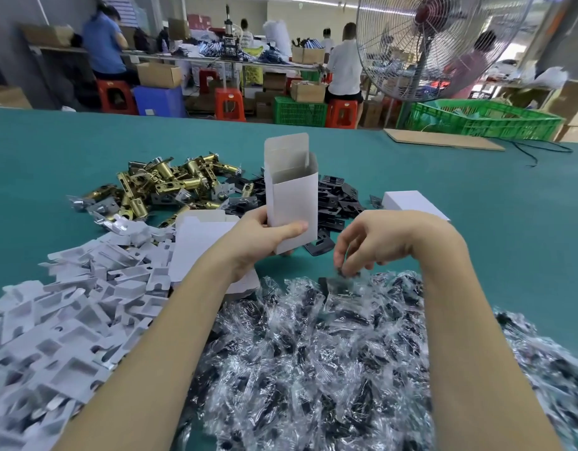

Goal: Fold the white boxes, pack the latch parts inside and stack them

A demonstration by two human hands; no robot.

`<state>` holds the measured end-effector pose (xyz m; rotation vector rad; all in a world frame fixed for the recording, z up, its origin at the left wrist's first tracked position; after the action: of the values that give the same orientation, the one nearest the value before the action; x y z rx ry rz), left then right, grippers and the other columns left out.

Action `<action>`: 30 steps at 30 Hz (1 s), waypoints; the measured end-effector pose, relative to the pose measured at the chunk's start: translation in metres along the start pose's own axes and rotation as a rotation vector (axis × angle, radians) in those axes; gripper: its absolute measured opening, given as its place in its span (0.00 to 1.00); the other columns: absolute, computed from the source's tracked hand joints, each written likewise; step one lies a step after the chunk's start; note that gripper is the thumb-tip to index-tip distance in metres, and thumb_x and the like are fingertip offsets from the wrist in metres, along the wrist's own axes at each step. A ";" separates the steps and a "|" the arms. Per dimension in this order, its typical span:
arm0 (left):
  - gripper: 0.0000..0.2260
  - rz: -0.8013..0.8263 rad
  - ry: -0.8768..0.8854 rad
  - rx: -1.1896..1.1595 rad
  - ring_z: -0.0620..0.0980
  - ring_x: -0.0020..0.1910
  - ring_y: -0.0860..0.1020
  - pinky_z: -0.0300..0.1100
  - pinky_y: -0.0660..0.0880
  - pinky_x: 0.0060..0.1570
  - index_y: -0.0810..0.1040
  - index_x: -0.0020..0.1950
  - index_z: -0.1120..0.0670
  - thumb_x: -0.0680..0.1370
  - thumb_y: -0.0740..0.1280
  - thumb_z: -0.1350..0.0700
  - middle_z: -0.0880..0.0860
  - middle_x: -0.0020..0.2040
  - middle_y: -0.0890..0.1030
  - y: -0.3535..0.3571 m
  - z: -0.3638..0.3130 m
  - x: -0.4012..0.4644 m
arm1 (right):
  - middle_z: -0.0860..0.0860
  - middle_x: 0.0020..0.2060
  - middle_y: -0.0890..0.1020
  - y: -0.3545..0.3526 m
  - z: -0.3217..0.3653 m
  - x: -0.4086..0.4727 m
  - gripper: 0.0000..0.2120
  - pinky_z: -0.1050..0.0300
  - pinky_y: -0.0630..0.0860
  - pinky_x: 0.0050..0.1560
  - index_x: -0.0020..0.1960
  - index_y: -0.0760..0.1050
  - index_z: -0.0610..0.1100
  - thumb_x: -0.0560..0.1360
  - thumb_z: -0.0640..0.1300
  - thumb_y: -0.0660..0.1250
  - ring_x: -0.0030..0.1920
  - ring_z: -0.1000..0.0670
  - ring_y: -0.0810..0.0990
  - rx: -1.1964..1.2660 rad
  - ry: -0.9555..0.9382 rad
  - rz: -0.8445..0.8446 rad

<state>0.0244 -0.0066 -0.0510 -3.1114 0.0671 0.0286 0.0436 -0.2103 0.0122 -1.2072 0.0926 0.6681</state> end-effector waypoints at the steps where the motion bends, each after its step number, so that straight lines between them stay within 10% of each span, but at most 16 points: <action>1: 0.09 0.000 0.014 0.018 0.54 0.53 0.84 0.44 0.84 0.50 0.80 0.53 0.48 0.76 0.76 0.56 0.52 0.53 0.86 0.000 0.001 0.001 | 0.49 0.41 0.87 -0.001 -0.001 -0.003 0.05 0.61 0.74 0.39 0.42 0.84 0.53 0.73 0.44 0.77 0.37 0.53 0.78 0.008 -0.009 -0.036; 14: 0.13 0.050 0.071 0.230 0.43 0.54 0.80 0.36 0.76 0.46 0.78 0.56 0.40 0.76 0.77 0.52 0.43 0.55 0.83 -0.003 0.007 0.002 | 0.53 0.41 0.88 -0.031 0.018 -0.047 0.05 0.63 0.76 0.30 0.49 0.82 0.49 0.78 0.40 0.73 0.34 0.48 0.86 0.465 -0.486 -0.783; 21: 0.15 0.035 0.091 0.276 0.49 0.57 0.80 0.53 0.80 0.59 0.78 0.57 0.40 0.75 0.77 0.52 0.46 0.56 0.83 -0.002 0.008 0.004 | 0.62 0.41 0.85 -0.019 0.039 -0.026 0.09 0.54 0.80 0.43 0.41 0.84 0.60 0.75 0.46 0.74 0.30 0.62 0.78 0.154 -0.330 -0.825; 30: 0.20 0.074 0.106 0.455 0.50 0.57 0.79 0.56 0.78 0.61 0.77 0.66 0.42 0.75 0.76 0.49 0.45 0.58 0.82 0.004 0.007 0.002 | 0.47 0.43 0.85 -0.008 0.051 -0.017 0.12 0.55 0.76 0.43 0.52 0.85 0.54 0.73 0.42 0.68 0.46 0.42 0.82 -0.188 0.079 -0.719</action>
<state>0.0257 -0.0109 -0.0583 -2.6526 0.1651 -0.1317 0.0198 -0.1738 0.0452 -1.3344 -0.3346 -0.0024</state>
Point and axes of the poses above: each hand's wrist, its own x-axis towards the middle knuckle, its own y-axis out of the palm, z = x × y, the point moved 1 cm from there along x, towards the middle knuckle
